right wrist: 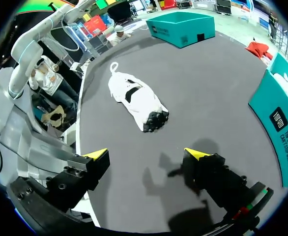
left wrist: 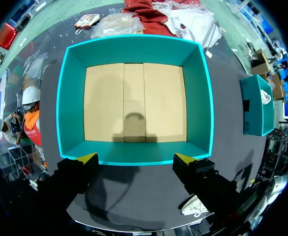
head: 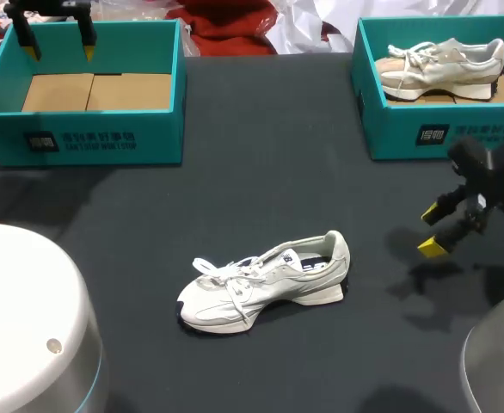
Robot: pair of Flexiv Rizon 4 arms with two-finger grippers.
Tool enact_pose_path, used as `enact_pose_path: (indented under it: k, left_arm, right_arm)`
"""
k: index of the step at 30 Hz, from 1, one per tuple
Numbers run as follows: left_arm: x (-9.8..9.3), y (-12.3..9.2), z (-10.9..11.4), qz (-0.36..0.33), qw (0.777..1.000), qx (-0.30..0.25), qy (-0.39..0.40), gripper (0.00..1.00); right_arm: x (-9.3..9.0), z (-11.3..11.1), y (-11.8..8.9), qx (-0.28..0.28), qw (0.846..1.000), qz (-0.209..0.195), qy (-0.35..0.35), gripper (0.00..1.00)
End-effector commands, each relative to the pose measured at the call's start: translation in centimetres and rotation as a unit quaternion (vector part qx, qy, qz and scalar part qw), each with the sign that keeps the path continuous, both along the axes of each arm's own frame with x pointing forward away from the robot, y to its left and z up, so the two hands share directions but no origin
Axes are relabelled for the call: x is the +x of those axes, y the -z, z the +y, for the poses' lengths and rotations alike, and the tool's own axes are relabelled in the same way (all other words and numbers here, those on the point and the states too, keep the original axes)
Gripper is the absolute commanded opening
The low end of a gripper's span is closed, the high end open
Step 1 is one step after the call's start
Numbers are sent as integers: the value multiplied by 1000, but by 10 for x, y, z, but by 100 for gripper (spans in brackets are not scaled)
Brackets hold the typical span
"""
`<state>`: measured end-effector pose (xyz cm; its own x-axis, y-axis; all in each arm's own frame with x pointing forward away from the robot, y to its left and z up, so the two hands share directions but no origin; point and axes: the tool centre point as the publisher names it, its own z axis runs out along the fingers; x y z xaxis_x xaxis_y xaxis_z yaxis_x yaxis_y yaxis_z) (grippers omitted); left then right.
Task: Take the shoe out of the shoebox, open the shoe tongue, remove and reinsert the insole, then place the shoe into the shoebox
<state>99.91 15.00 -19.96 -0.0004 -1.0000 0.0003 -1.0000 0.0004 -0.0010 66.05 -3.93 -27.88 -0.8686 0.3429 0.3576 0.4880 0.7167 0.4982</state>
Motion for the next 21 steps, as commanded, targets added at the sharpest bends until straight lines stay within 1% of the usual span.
enact_pose_path:
  k: [1, 3, 4, 5, 7, 8, 10, 13, 14, 21]
  left_arm:
    - [0, 0, 0, 0, 1000, 0, 0, 100]
    - [0, 0, 0, 0, 1000, 0, 0, 100]
    - [0, 0, 0, 0, 1000, 0, 0, 100]
    - [0, 0, 0, 0, 1000, 0, 0, 100]
    - [0, 0, 0, 0, 1000, 0, 0, 100]
    - [0, 0, 0, 0, 1000, 0, 0, 100]
    - [0, 0, 0, 0, 1000, 0, 0, 100]
    - [0, 0, 0, 0, 1000, 0, 0, 100]
    - [0, 0, 0, 0, 1000, 0, 0, 100]
    - [0, 0, 0, 0, 1000, 0, 0, 100]
  right_arm:
    - [-5, -2, 2, 32, 999, -18, 17, 100]
    - [-5, -2, 2, 32, 999, -18, 17, 100]
    - [-5, -5, 5, 35, 999, -26, 16, 100]
    - [-5, -11, 10, 27, 998, -60, 15, 100]
    - [-4, -19, 21, 53, 994, -90, 10, 100]
    - [-4, -21, 26, 52, 993, -105, 3, 100]
    - [-2, -26, 34, 69, 991, -118, -2, 100]
    - [1, -32, 47, 82, 984, -154, -24, 100]
    - [1, -34, 50, 100, 981, -162, -38, 100]
    - [1, -34, 50, 100, 981, -162, -38, 100]
